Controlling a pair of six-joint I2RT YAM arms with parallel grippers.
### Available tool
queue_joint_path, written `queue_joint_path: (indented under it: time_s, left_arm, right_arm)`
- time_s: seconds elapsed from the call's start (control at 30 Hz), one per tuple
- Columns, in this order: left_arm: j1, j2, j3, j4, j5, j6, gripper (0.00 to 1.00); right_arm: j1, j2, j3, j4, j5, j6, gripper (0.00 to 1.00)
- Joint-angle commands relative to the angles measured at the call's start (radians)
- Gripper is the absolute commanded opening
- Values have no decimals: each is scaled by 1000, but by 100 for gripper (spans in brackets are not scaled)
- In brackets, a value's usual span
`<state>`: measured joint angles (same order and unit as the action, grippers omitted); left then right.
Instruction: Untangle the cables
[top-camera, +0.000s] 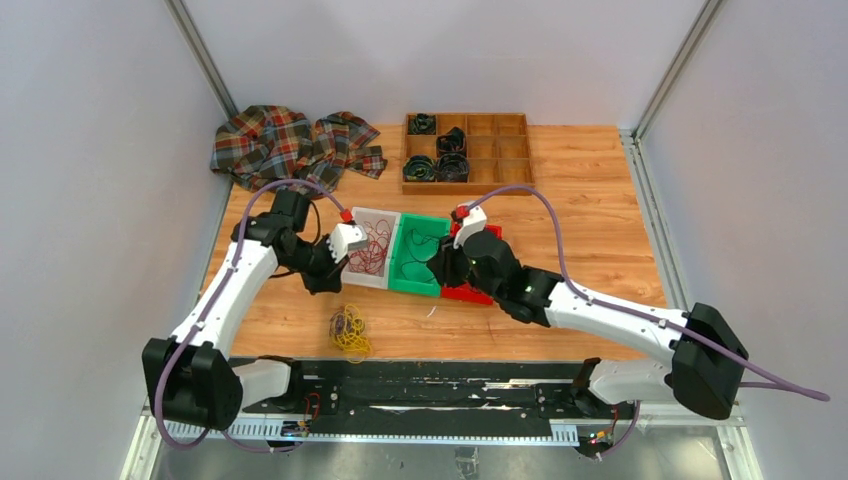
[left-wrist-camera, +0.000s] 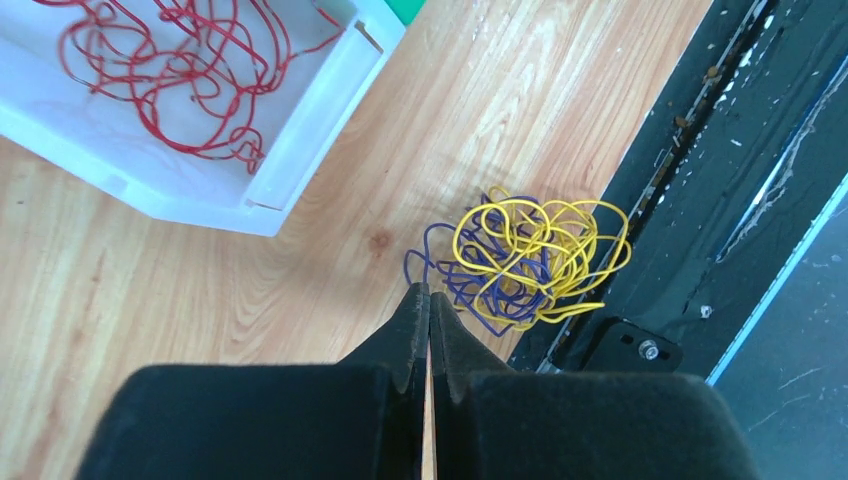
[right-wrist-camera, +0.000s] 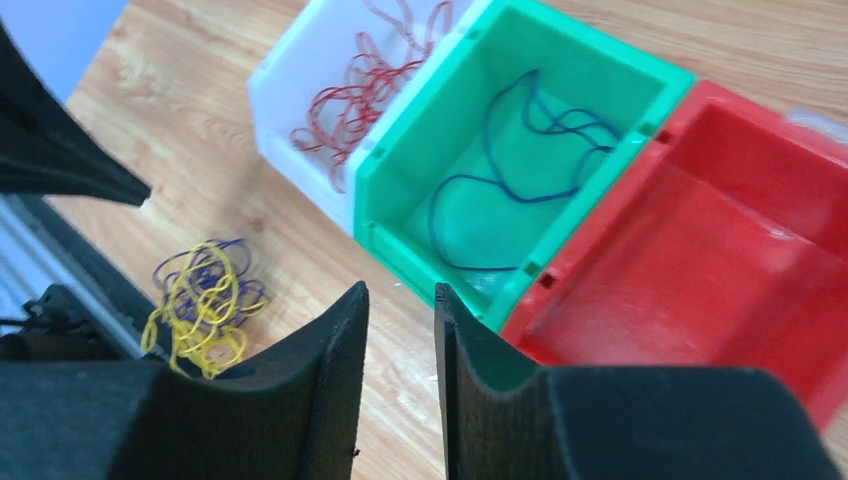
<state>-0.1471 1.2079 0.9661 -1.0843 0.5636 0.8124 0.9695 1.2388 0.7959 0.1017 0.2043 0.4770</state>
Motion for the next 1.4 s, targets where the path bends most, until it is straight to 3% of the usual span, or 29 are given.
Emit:
queue_joint_path:
  time_s: [0.0,0.07,0.13,0.23,0.4,0.6,0.67,0.73,0.87,0.93,1.13,1.27,1.37]
  left_arm:
    - [4,-39,43,-78,30,2,1]
    - [6,-60,35,-91,-18,17,5]
    - [15,-78,23,-90,-71,32,21]
    - [56,-96,35,-90,-107,69,40]
    - [127,-133,73,-90,-95,107,51]
    - [178,-144,80,-89,-90,105,70]
    - [184,-141,80,-91,-81,105,71]
    - [184,-139,78,-89,-63,112,79]
    - [185,-141,56,-90,-2,121,79]
    - [185,-142,32,-90,52,128,78]
    - [183,-125,-23,-90,141,164,74]
    - [144,-87,-42,-91,99,170,70]
    - [143,-82,-23,-90,51,161,69]
  right_arm:
    - [58,42,39,108,-89,-55,37]
    - [89,88,54,168,-156,-95,48]
    - [119,164,103,200,-259,-131,61]
    - [158,316,222,170,-408,-180,66]
    - [202,544,355,162,-514,-216,65]
    - [204,653,391,192,-543,-204,58]
    - [203,671,387,201,-557,-192,54]
    - [203,677,373,215,-552,-177,42]
    - [186,607,277,309,-497,-135,11]
    - [177,563,221,345,-451,-110,1]
    - [160,476,70,433,-343,-42,0]
    - [159,433,15,465,-294,-19,1]
    - [159,482,56,483,-320,-5,15]
